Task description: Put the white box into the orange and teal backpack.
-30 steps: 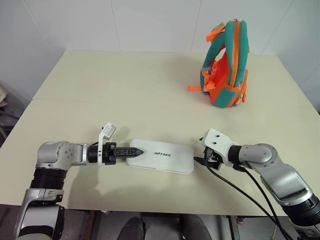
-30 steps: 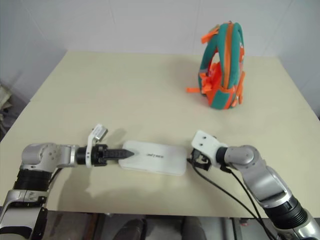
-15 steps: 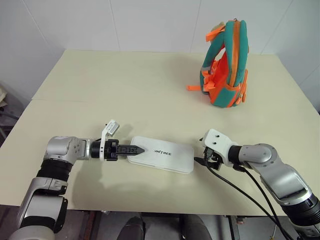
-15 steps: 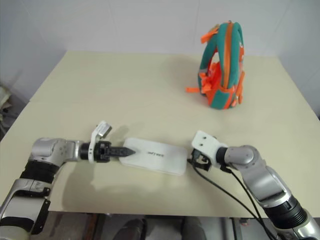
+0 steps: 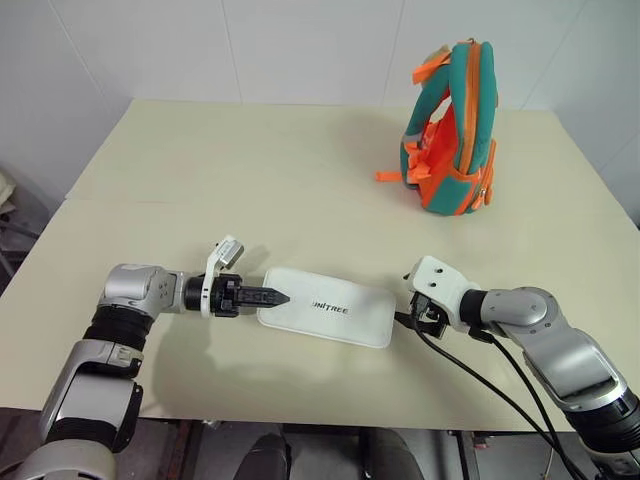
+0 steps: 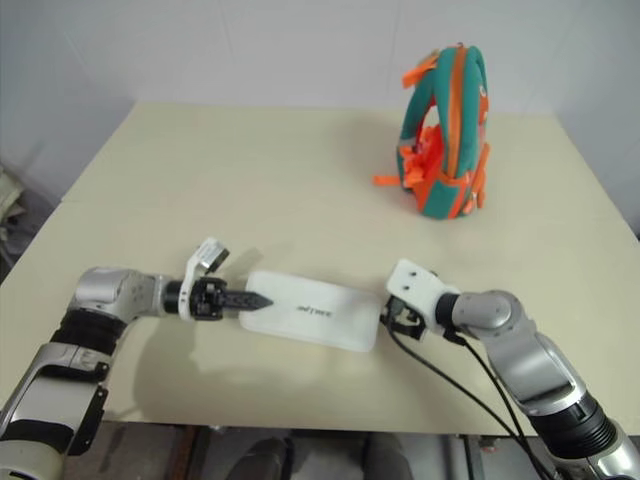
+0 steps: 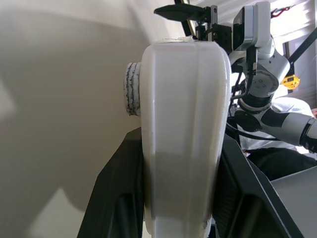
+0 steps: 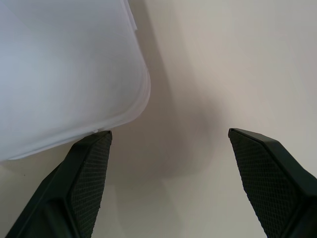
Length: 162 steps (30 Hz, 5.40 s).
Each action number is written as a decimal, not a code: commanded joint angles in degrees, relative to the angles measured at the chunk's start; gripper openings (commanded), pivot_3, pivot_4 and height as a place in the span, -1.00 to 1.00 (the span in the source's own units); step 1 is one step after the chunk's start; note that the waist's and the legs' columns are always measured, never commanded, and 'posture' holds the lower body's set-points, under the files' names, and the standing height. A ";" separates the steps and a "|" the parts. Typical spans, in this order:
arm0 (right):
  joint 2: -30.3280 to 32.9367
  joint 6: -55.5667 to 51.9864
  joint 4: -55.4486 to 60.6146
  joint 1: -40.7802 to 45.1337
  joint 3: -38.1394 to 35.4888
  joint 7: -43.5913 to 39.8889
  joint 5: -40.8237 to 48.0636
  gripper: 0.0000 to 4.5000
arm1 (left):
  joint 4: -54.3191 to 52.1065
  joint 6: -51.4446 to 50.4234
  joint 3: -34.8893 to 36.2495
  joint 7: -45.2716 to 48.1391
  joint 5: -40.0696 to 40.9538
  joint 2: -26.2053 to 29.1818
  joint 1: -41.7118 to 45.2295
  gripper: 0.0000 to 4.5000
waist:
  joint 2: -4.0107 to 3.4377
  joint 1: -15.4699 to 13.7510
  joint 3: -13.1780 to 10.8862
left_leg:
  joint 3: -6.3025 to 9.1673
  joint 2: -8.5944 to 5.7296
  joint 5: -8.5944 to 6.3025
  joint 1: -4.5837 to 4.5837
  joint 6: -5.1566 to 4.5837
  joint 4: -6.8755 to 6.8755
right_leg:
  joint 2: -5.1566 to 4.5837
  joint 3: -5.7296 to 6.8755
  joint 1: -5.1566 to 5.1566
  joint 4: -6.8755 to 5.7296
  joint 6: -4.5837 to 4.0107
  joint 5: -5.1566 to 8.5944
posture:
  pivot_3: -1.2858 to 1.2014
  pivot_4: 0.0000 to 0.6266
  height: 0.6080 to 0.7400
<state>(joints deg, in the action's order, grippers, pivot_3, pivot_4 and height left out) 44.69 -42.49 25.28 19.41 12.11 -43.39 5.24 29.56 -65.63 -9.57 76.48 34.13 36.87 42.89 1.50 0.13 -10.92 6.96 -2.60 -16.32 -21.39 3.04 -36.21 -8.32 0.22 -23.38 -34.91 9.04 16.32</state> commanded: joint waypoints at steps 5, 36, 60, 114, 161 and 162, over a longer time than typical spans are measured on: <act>-0.51 1.74 1.50 0.34 -1.59 0.20 0.34 1.00 | -0.15 -1.63 5.10 -2.72 1.09 -0.63 0.19 -0.41 | 0.00 0.05 0.00 | 0.00 0.00 0.00 0.00 0.00 0.01 | 0.00 0.00 -0.01 -0.01 0.00 0.00 | 0.03 -0.52 1.00; -20.71 21.18 -30.84 20.93 -19.33 37.87 -7.51 1.00 | -15.86 -22.74 46.52 -39.59 18.32 -13.06 -5.21 -0.41 | 0.00 0.83 0.00 | -0.08 0.00 0.08 -0.03 0.16 0.15 | 0.00 -0.20 -0.23 -0.26 -0.01 -0.02 | 0.03 -0.52 1.00; -24.66 37.78 -62.96 37.39 -19.91 42.42 -6.90 1.00 | -22.15 -26.86 49.52 -47.87 26.81 -13.51 -7.95 -0.41 | 0.00 2.02 0.00 | -0.27 0.00 0.09 0.05 0.19 0.20 | 0.04 -0.44 -0.22 -0.17 0.07 -0.07 | 0.03 -0.52 1.00; -14.52 -11.15 17.63 -1.43 -36.96 26.82 23.54 -0.78 | 10.51 -4.57 29.95 -27.28 10.32 3.46 4.22 -0.41 | -0.01 1.03 -0.01 | -0.46 0.04 -0.05 -0.12 0.04 0.26 | 0.10 -0.56 -0.41 0.00 0.11 -0.10 | 0.03 -0.52 1.00; 9.44 -15.82 25.97 -25.68 -54.67 11.11 41.56 1.00 | 4.77 -11.74 31.16 -16.79 10.61 1.86 1.83 -0.41 | 0.05 -0.13 -0.01 | -0.48 0.14 -0.32 -0.02 -0.45 0.02 | 0.21 -0.55 -0.19 -0.07 0.15 -0.14 | 0.03 -0.52 1.00; 10.31 -16.42 26.10 -26.36 -55.80 10.05 42.41 1.00 | 3.69 -13.03 32.28 -17.02 11.76 1.79 1.28 -0.41 | 0.05 -0.13 -0.01 | -0.48 0.15 -0.32 -0.02 -0.45 0.02 | 0.21 -0.55 -0.18 -0.06 0.16 -0.14 | 0.03 -0.52 1.00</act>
<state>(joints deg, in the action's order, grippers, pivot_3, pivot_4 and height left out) 53.61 -58.17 50.59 -6.39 -40.21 -31.31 45.86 36.58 -76.63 20.06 58.17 42.08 38.58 44.32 1.55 0.00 -10.93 6.48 -2.46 -16.64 -21.41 2.59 -36.18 -8.12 -0.34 -23.56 -34.97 9.19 16.18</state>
